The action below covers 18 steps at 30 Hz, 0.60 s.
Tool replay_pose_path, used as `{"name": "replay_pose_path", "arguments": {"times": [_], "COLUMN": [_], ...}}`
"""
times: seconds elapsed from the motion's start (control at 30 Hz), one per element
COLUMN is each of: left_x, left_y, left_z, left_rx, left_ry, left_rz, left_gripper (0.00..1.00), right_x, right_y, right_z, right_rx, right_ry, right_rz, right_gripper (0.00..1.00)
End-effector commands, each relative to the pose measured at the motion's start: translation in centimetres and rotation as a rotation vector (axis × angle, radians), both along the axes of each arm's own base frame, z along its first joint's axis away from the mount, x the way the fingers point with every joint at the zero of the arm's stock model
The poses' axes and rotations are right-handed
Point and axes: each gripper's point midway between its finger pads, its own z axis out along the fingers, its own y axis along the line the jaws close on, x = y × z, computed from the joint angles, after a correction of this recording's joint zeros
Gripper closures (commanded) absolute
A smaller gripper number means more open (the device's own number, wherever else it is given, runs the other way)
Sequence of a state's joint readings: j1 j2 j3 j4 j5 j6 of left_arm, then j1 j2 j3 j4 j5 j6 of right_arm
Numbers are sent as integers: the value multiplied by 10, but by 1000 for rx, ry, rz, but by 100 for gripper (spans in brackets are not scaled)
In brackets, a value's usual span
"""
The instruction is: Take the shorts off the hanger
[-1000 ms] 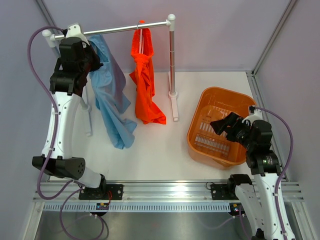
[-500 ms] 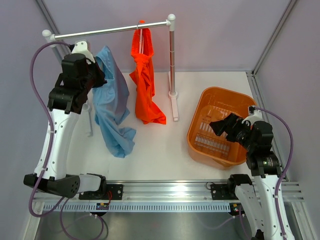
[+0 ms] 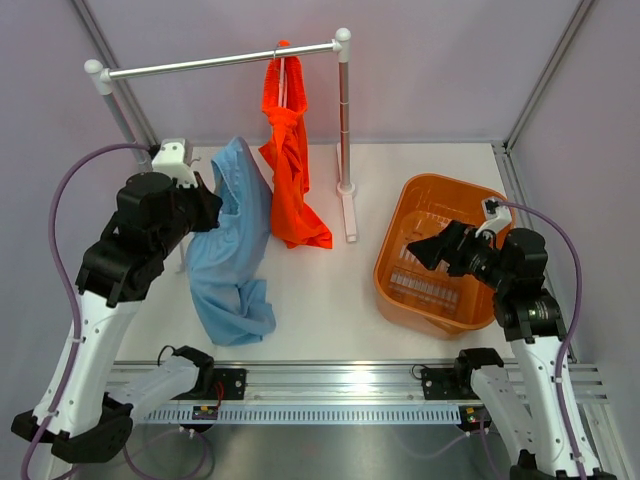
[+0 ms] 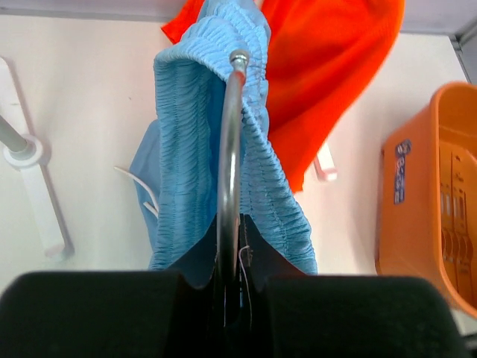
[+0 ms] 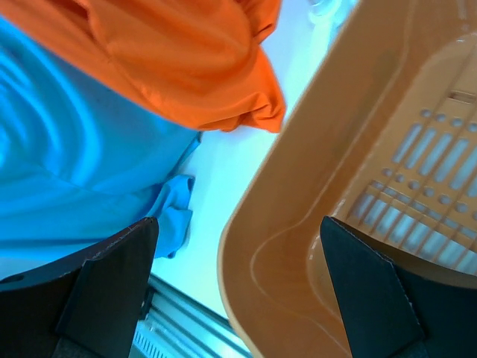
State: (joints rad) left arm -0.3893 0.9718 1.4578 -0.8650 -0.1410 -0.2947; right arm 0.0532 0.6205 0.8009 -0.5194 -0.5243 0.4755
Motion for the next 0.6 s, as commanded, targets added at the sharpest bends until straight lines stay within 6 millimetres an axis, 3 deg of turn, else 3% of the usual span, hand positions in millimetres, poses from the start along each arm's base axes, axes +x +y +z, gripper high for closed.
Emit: {"name": "replay_pose_path", "arguments": {"times": [0.0,0.13,0.17,0.2,0.23,0.47,0.5,0.53,0.57], "left_x": [-13,-30,-35,-39,-46,-90,-93,-95,-97], "left_y": [-14,-33,-39,-41,-48,-83,-86,-88,-92], "left_z": [8,-15,-25,-28,-31,-58,-66,-70,-71], "left_rx": [-27,-8,5,13,6,5,14,18,20], "left_ry": [-60,-16,8,12,23,71,88,94,94], "left_rz": [-92,-221,-253,-271,-315,-539,-552,-562,-568], "left_gripper": [100,100,100,100,100,100,100,100,100], "right_x": [-4,-6,-14,-8,-8,-9,-6,-14,-8], "right_y": [23,51,66,72,77,126,136,150,152], "right_z": [35,58,61,57,65,69,59,67,65], "right_rx": [7,-28,-32,-54,-56,-120,-155,-163,-189], "right_ry": [-86,-115,-116,-96,-109,-80,-48,-61,-58], "right_rz": [114,187,245,234,242,297,304,331,287], "right_gripper": [0,1,2,4,4,6,6,6,6]}}
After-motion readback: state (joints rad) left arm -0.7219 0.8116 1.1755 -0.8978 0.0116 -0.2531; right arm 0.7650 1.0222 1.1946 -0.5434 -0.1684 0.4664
